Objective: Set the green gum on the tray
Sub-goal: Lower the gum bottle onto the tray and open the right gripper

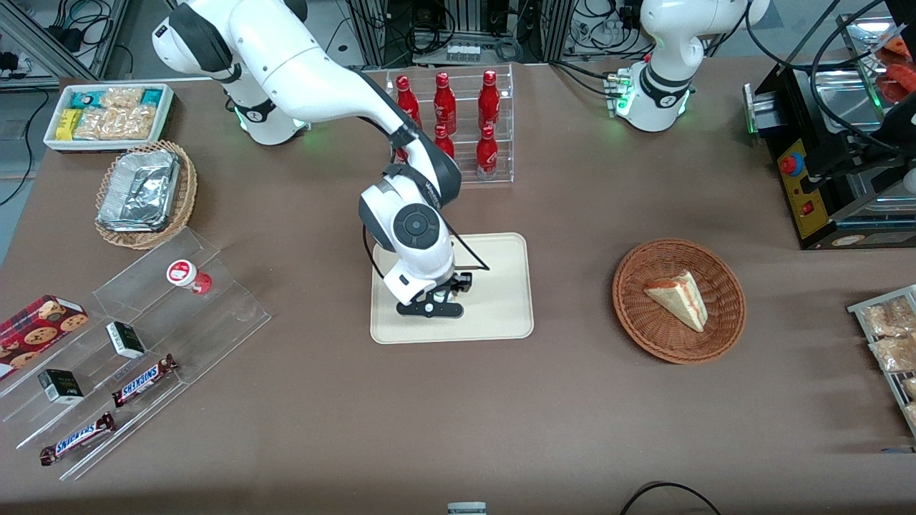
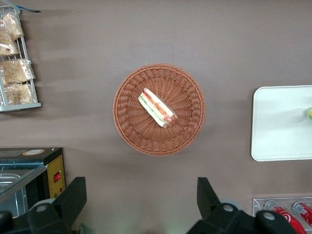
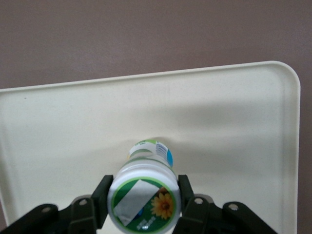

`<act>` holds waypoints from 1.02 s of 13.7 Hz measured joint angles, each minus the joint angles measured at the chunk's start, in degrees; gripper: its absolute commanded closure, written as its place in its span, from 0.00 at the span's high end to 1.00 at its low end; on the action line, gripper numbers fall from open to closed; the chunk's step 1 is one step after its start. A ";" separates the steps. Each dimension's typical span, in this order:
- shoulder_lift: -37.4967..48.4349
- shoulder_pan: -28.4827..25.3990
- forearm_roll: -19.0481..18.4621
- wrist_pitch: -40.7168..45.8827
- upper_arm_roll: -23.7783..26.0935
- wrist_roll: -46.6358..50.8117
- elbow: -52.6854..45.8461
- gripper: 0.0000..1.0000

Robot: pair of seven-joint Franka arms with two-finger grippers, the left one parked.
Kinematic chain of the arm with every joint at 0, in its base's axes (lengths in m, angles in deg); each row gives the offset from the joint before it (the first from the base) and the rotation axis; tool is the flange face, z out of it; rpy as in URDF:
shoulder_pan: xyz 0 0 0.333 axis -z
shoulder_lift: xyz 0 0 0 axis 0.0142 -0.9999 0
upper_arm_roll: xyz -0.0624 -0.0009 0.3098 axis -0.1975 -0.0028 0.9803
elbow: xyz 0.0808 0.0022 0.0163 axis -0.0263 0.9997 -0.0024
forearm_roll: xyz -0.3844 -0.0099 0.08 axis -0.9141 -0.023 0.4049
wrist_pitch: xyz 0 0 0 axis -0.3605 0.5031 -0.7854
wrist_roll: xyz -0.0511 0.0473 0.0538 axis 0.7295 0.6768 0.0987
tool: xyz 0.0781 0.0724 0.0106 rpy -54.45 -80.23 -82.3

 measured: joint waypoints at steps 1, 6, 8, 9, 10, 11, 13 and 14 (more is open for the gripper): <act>-0.42 -0.07 0.00 -0.17 0.00 0.04 0.00 0.00; -2.24 -0.19 0.00 -2.17 0.00 0.33 -0.03 1.00; -2.32 -0.21 0.00 -2.34 0.00 0.38 -0.09 1.00; -2.50 -0.24 0.00 -2.60 0.00 0.38 -0.09 1.00; -2.68 -0.29 0.00 -2.87 0.00 0.38 -0.08 1.00; -2.74 -0.37 0.00 -3.08 0.00 0.38 -0.08 1.00; -2.70 -0.52 0.00 -3.17 0.00 0.38 -0.35 1.00; -2.61 -0.55 0.00 -3.17 0.00 0.38 -0.65 1.00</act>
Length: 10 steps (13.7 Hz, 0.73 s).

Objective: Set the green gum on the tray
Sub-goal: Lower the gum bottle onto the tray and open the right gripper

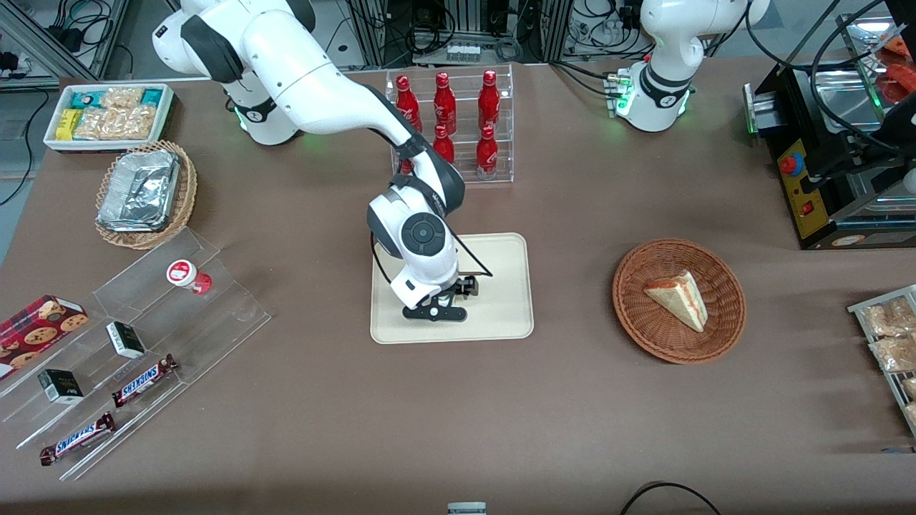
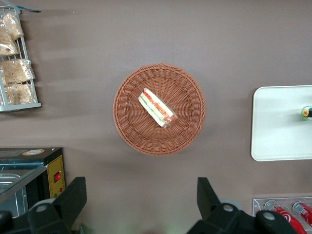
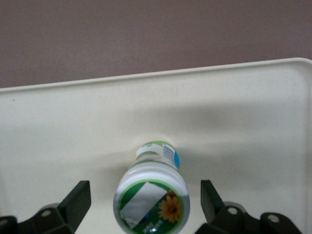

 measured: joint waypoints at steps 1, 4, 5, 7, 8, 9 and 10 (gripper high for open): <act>0.18 0.00 0.00 0.01 -0.01 -0.03 -0.23 1.00; 0.91 0.00 0.00 1.41 -0.07 -0.17 -0.64 1.00; 1.29 0.00 0.00 1.94 -0.12 -0.29 -0.68 1.00; 2.62 0.02 0.00 4.05 -0.33 -0.79 -0.85 1.00; 3.68 0.07 0.00 5.94 -0.44 -1.47 -0.97 1.00; 4.98 0.19 0.00 8.32 -0.55 -2.49 -1.15 1.00; 6.56 0.38 0.00 11.14 -0.76 -3.90 -1.31 1.00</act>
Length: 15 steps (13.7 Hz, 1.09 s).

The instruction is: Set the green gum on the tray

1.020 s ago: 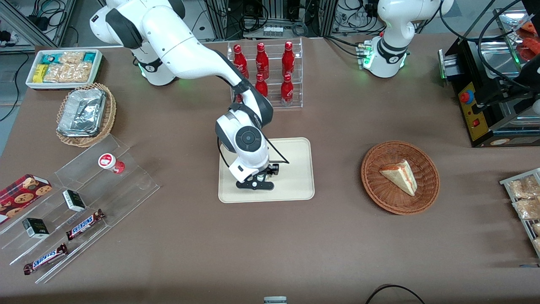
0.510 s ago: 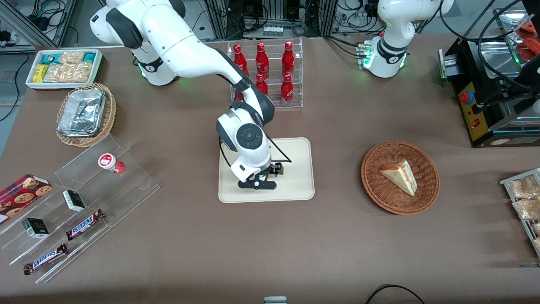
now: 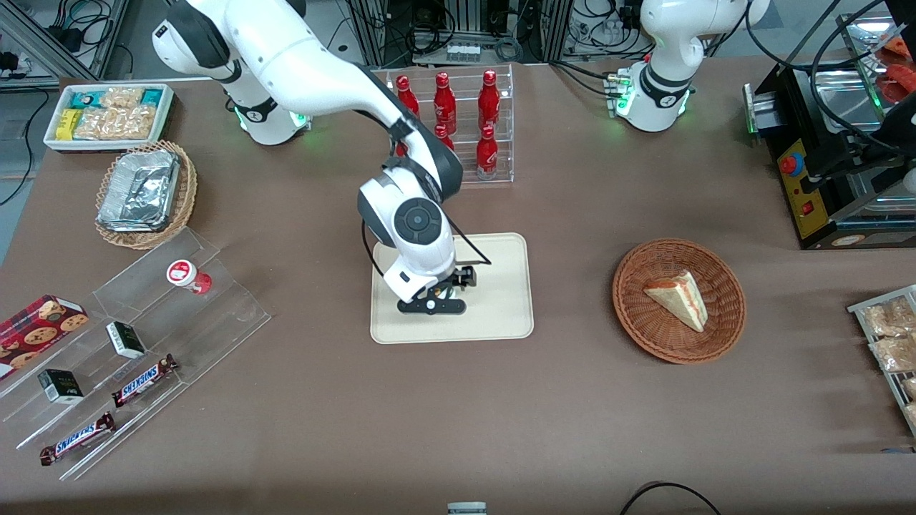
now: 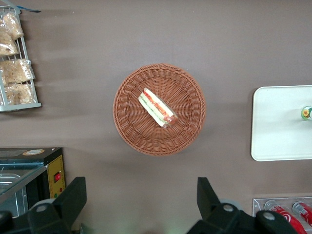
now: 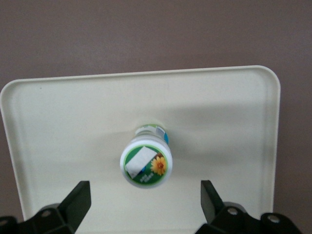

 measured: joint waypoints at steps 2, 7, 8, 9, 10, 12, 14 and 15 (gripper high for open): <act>3.29 1.43 0.00 5.67 -0.17 -3.32 -0.09 1.00; 8.00 7.29 0.01 12.93 -0.19 -12.80 -0.07 1.00; 8.58 8.28 0.01 13.65 -0.19 -14.10 -0.06 1.00; 9.20 9.26 0.01 14.12 -0.23 -15.49 0.09 1.00; 10.05 10.46 0.01 14.43 -0.32 -16.88 0.58 1.00; 12.32 14.37 0.02 14.79 -0.35 -19.78 2.09 1.00; 15.07 19.11 0.03 14.99 -0.37 -24.79 4.09 1.00; 16.64 21.57 0.04 15.11 -0.38 -27.47 5.19 1.00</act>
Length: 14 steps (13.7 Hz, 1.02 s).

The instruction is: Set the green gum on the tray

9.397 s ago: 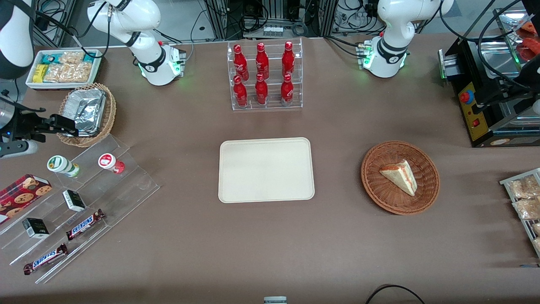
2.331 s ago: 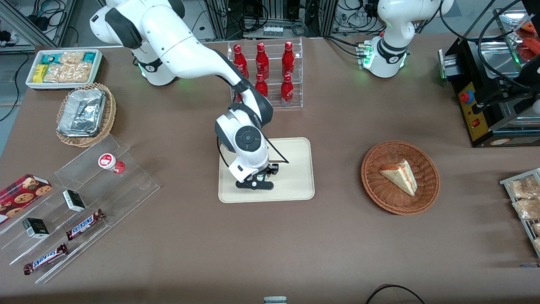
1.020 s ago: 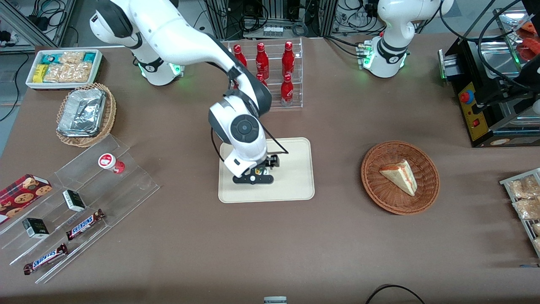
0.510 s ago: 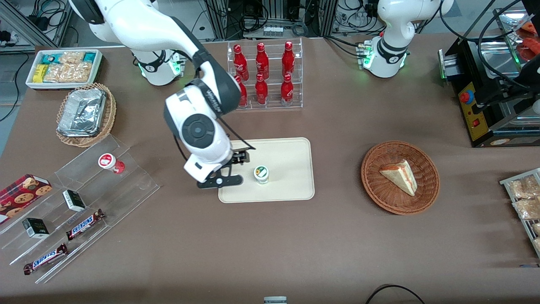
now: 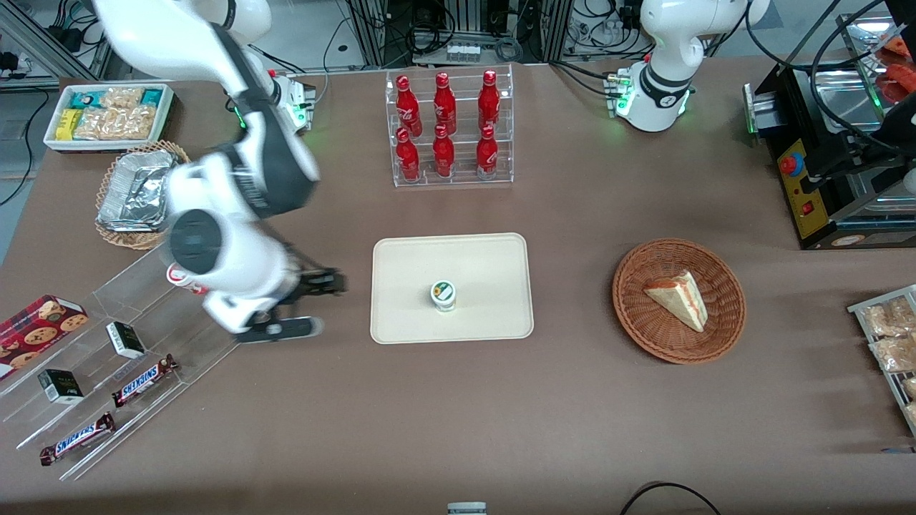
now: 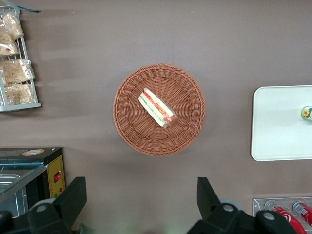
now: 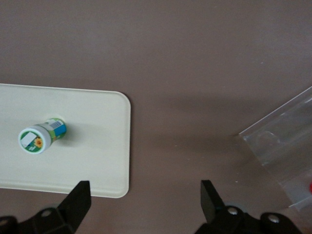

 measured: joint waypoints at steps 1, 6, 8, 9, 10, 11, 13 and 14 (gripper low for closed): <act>1.60 2.46 0.00 0.11 0.06 -2.42 1.12 1.00; 11.06 12.97 -0.36 0.80 0.95 -13.85 8.23 1.00; 13.95 15.20 -2.00 1.07 1.02 -16.56 9.80 1.00; 15.14 16.10 -2.51 1.42 1.04 -17.44 10.32 1.00; 16.17 16.86 -2.78 2.01 1.05 -17.91 10.79 1.00; 17.30 17.57 -3.10 2.81 1.06 -18.05 11.30 1.00; 19.33 18.65 -4.78 5.62 1.13 -18.12 11.86 1.00; 20.39 18.91 -6.38 7.40 1.13 -18.12 11.95 1.00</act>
